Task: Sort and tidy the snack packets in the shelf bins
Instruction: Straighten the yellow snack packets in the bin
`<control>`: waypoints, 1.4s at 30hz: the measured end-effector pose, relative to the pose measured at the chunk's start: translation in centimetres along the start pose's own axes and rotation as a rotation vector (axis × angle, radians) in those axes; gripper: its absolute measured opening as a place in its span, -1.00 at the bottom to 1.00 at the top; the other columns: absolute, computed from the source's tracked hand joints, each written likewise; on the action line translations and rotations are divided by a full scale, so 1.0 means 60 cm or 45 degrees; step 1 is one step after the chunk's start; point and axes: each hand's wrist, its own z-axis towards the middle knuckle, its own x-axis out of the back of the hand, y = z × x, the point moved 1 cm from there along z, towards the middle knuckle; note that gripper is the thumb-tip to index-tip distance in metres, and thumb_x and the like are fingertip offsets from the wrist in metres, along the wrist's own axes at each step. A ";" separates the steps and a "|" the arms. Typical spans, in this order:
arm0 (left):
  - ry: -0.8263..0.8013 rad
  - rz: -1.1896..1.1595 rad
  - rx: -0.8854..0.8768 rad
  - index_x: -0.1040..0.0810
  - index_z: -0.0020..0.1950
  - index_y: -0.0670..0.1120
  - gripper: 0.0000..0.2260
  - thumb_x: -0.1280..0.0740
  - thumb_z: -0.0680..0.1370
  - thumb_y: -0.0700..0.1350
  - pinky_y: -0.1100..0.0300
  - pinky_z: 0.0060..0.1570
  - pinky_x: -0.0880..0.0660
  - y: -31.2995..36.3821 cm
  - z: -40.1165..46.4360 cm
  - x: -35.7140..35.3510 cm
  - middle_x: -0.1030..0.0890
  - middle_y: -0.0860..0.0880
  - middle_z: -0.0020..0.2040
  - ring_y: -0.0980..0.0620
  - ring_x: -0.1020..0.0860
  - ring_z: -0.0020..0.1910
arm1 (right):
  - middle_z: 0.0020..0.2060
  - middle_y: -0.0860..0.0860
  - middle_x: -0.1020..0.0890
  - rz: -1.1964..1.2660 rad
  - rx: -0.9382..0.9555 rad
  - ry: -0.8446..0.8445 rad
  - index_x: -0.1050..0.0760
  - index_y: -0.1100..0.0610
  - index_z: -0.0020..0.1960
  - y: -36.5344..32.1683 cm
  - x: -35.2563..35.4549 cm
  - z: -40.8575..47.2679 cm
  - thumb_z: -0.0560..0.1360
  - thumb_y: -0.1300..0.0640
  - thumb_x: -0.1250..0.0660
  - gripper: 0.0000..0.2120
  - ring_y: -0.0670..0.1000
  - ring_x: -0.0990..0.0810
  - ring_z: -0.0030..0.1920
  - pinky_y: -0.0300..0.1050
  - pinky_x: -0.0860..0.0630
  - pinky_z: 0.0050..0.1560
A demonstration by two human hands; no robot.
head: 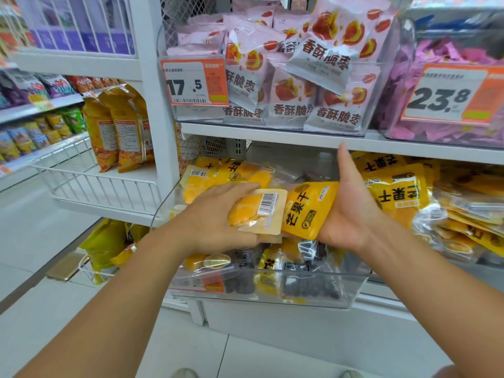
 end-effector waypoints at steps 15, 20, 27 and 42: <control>0.035 -0.084 -0.189 -0.13 0.56 0.30 -0.16 -0.45 0.35 0.22 0.03 0.38 -0.36 0.035 0.005 -0.019 -0.33 0.24 0.46 0.19 -0.35 0.38 | 0.10 0.31 -0.63 -0.073 -0.072 0.128 -0.49 0.34 0.30 0.028 -0.023 0.010 0.58 0.15 -0.29 -0.64 0.26 -0.65 0.09 0.22 -0.59 0.13; 0.067 -0.038 -0.271 -0.16 0.55 0.31 -0.17 -0.34 0.30 0.34 0.02 0.41 -0.33 0.083 -0.002 -0.028 -0.33 0.27 0.47 0.16 -0.32 0.43 | 0.13 0.31 -0.64 -0.112 -0.091 0.259 -0.49 0.32 0.28 0.022 -0.002 -0.020 0.59 0.26 -0.23 -0.71 0.24 -0.66 0.08 0.17 -0.58 0.15; 0.128 0.068 -0.390 -0.12 0.56 0.31 -0.15 -0.28 0.30 0.43 -0.05 0.40 -0.33 0.180 -0.018 -0.057 -0.34 0.21 0.46 0.08 -0.28 0.47 | 0.03 0.29 -0.68 -0.119 0.021 0.317 -0.57 0.29 0.16 0.004 0.033 -0.128 0.55 0.31 -0.22 -0.76 0.21 -0.71 -0.05 0.14 -0.62 0.05; 0.251 -0.009 -0.611 -0.24 0.58 0.14 -0.32 -0.37 0.51 0.22 0.07 0.53 -0.14 0.411 0.161 -0.168 -0.28 0.05 0.57 0.05 -0.20 0.56 | 0.20 0.35 -0.59 0.019 0.434 0.829 -0.37 0.37 0.39 -0.162 0.220 -0.288 0.57 0.34 -0.17 -0.61 0.28 -0.61 0.20 0.23 -0.64 -0.06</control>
